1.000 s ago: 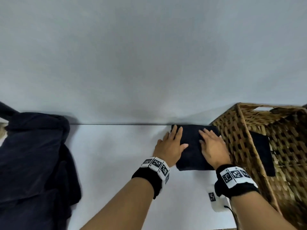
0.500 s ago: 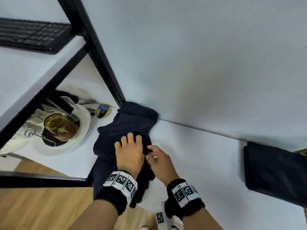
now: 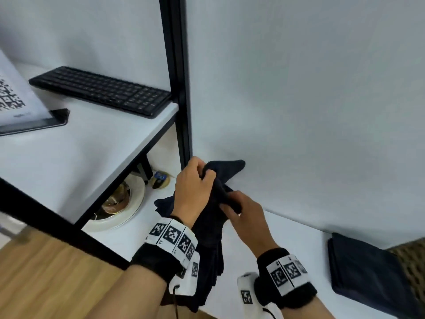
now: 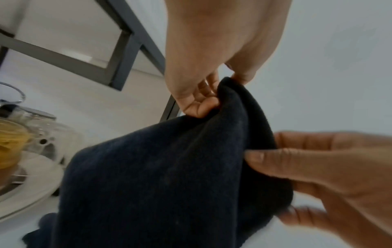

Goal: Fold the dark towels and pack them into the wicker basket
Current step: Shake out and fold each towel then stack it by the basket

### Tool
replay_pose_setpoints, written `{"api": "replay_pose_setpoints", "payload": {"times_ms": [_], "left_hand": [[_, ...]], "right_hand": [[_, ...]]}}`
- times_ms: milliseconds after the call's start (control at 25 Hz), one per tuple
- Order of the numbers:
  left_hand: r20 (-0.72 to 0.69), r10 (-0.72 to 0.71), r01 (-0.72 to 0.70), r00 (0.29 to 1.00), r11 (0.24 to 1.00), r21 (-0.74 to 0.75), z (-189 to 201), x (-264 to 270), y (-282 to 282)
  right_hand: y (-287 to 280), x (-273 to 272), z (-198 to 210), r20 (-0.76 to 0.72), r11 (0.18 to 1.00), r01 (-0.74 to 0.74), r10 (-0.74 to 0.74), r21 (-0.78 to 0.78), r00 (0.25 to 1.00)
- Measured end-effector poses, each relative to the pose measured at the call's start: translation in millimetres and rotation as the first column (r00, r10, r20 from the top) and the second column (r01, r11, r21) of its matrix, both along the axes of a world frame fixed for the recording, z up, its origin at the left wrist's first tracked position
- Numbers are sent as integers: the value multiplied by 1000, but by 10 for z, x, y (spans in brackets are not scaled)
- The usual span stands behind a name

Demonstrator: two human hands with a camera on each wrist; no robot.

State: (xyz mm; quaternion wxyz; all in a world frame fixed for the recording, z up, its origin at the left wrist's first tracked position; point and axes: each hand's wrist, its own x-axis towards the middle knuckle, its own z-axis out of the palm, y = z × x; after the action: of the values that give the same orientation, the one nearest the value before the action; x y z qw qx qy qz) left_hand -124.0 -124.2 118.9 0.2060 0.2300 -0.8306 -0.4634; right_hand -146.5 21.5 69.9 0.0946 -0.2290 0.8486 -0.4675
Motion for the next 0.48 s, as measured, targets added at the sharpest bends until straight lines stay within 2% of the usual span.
{"api": "replay_pose_setpoints", "payload": {"times_ms": [80,160,240,320,400,480], "left_hand": [[-43,-82,86,996,990,110,229,-84,85],[-59,-244,250,968,954,166,346,-81,231],[-24,-430,431,902,900,62,364,16,418],[68,-574,578,816,814,-64,357,166,608],[130,-599,613,790,765,-196,337,259,751],[71,-588,588,806,778,-223,330,270,862]], "right_hand": [[176,-57,354,12,998,60,-60,36,998],[331,-146,657,126,990,139,-136,-16,983],[475,-250,882,224,969,232,-208,-84,952],[634,-298,1039,285,947,307,-270,-94,920],[774,-318,1106,346,932,353,-308,-75,886],[906,-295,1165,405,919,385,-322,-83,856]]}}
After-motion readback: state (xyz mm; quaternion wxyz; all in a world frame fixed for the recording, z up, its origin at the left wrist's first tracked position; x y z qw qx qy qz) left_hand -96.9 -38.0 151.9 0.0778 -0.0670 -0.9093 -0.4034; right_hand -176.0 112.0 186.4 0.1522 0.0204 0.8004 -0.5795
